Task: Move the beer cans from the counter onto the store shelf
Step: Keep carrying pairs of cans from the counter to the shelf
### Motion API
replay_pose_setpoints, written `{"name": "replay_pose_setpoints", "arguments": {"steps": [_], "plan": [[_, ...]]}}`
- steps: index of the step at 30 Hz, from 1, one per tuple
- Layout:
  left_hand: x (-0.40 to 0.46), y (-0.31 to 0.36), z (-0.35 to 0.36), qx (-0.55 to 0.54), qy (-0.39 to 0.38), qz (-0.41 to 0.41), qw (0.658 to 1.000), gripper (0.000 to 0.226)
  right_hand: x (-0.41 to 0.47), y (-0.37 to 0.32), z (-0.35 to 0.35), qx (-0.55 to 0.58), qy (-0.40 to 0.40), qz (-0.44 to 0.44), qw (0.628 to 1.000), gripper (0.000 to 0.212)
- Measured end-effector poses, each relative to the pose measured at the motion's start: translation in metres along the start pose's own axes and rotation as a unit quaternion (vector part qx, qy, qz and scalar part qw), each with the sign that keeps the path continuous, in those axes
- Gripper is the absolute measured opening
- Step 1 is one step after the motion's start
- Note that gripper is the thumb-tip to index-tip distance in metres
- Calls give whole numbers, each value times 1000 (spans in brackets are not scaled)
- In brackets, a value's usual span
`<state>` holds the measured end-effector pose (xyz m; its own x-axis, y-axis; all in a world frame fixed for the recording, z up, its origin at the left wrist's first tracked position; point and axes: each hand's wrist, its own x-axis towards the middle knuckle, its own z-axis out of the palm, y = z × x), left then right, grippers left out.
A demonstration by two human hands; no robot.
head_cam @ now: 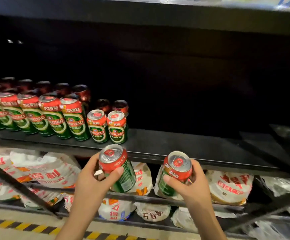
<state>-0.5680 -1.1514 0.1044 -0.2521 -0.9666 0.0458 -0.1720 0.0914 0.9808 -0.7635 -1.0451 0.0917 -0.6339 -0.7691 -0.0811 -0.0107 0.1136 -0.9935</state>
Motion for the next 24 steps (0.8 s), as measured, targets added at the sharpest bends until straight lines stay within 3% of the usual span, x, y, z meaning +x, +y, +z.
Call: {"name": "replay_pose_setpoints", "arguments": {"steps": [10,15,24], "plan": [[78,7,55,-12,-55,10,998,52,93,-3,7,-12,-1,-54,998,57],[112,8,79,36,-86,25,995,60,124,-3,13,-15,8,-75,997,57],[145,-8,106,102,-91,57,989,54,158,4,22,-13,20,-90,996,52]]}}
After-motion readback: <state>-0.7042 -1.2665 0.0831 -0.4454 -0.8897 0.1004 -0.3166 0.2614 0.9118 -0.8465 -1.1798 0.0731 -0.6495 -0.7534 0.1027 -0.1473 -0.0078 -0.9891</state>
